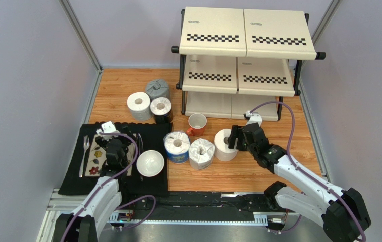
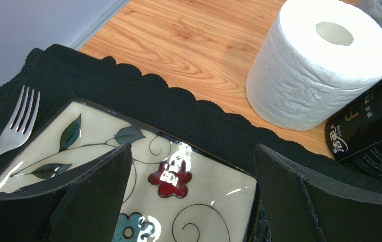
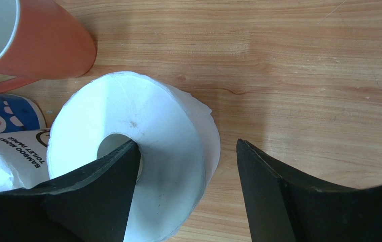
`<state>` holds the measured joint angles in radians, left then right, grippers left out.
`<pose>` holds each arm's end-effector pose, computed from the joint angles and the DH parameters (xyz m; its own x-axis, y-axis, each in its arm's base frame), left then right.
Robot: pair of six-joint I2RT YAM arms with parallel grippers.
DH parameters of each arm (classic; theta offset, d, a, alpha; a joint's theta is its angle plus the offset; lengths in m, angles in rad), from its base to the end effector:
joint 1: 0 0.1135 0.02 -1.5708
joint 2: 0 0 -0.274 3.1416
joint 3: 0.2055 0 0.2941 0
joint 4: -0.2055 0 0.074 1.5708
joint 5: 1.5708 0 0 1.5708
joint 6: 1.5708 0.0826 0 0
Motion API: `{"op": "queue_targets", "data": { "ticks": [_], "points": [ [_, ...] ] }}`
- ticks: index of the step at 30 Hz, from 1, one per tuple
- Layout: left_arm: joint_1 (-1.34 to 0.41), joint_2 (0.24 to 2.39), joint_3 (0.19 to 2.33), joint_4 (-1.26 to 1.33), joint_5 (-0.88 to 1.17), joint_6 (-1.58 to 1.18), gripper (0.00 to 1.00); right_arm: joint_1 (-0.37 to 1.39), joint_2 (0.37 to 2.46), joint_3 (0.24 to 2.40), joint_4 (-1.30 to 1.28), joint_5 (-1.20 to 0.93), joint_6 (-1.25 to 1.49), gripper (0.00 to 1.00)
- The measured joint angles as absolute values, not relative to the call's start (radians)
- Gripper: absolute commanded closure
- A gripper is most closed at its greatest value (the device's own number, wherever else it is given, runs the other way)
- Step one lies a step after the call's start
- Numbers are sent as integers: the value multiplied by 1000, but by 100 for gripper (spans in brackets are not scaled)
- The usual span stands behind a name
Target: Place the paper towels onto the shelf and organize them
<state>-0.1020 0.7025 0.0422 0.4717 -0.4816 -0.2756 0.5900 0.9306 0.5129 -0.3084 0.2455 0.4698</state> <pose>0.2224 0.0157 0.1337 -0.0809 -0.2341 -0.9688 -0.3994 0.8982 -0.1837 0.2264 0.1275 0.1690 -0.6679 0.0813 -0.7398 -0.0968 0.9761 0.1946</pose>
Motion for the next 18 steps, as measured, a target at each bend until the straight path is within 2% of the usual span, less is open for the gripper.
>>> {"op": "queue_targets", "data": {
  "ticks": [7,18],
  "points": [
    [-102,702,42,472,-482,-276,1,644,960,513,-286,318,464,30],
    [-102,704,42,471,-489,-276,1,704,979,517,-261,377,455,62]
  ]
}}
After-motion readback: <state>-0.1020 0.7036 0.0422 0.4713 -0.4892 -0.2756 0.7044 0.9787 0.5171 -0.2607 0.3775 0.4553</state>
